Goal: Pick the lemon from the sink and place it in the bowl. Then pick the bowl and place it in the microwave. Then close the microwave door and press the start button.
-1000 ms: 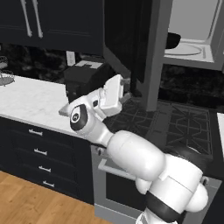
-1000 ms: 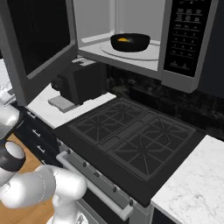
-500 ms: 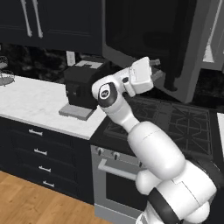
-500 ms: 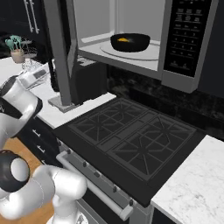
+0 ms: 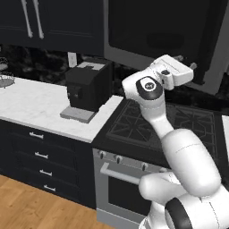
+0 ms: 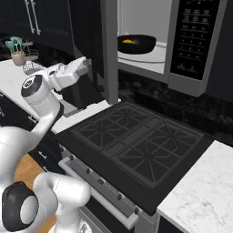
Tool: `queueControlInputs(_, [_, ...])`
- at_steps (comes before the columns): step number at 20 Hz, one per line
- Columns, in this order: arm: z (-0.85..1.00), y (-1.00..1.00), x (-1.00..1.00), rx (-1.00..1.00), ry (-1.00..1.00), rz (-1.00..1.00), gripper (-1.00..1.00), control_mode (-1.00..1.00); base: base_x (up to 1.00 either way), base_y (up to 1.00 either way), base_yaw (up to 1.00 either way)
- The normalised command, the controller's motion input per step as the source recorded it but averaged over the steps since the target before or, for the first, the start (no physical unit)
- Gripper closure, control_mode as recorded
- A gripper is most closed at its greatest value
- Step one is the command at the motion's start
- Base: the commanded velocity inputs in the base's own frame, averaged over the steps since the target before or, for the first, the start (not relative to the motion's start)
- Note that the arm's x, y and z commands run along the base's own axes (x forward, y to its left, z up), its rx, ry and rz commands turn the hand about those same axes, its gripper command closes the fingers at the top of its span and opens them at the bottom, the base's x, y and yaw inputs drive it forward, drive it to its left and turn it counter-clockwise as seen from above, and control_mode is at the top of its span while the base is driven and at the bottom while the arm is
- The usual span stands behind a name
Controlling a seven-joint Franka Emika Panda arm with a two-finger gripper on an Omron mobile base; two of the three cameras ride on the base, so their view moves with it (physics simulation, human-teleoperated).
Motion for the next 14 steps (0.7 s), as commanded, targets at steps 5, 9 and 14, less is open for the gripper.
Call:
queueControlInputs(5, [0.21,-0.72,0.40,0.10,0.06,0.43,-1.00,-1.00,0.00,0.00,0.00])
queueControlInputs(9, [0.23,-0.60,0.45,0.07,0.11,0.45,-1.00,-1.00,0.00,0.00,0.00])
queueControlInputs(14, [0.06,-0.47,0.35,0.06,0.09,0.42,-1.00,-1.00,0.00,0.00,0.00])
